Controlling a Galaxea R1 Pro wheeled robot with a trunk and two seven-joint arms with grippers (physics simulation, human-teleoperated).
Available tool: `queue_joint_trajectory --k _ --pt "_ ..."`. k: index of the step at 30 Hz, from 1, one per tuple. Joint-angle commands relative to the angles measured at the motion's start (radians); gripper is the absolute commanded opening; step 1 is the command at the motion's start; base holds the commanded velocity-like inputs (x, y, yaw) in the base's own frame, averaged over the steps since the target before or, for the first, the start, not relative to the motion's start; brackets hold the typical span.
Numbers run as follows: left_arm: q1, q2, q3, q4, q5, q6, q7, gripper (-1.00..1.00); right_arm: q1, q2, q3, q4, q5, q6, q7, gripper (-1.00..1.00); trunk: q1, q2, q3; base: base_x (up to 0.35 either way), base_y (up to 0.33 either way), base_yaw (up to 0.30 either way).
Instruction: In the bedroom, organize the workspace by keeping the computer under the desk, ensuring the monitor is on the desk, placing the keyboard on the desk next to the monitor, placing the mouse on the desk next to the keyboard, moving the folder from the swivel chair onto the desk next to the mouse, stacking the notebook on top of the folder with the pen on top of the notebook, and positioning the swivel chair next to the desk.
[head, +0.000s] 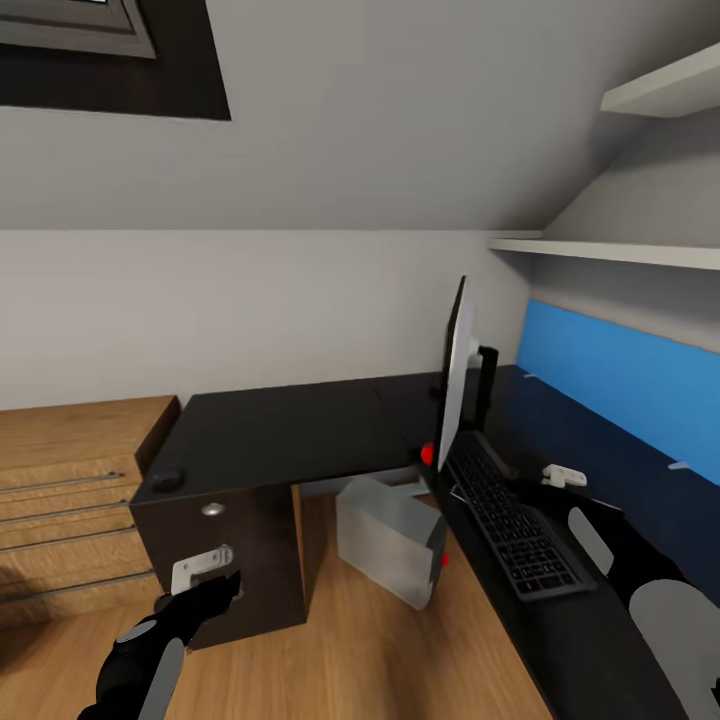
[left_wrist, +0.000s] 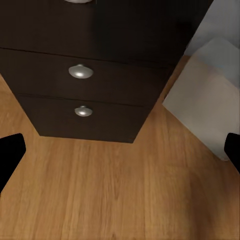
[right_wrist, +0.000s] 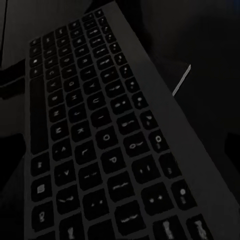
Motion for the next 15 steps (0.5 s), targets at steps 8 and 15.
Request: queue_joint_trajectory --k 8,15 --pt "-0.001 -0.001 0.001 -0.001 0.011 0.004 0.007 1.00 -0.001 -0.001 0.004 0.001 -0.004 0.004 -0.001 1.00 0.001 -0.001 -0.001 0.279 0.193 0.000" --pt "-0.001 -0.001 0.001 -0.001 0.010 0.004 0.007 1.00 -0.001 -0.006 0.003 0.005 -0.003 0.004 -0.002 1.00 0.001 -0.001 -0.001 0.127 0.102 0.000"
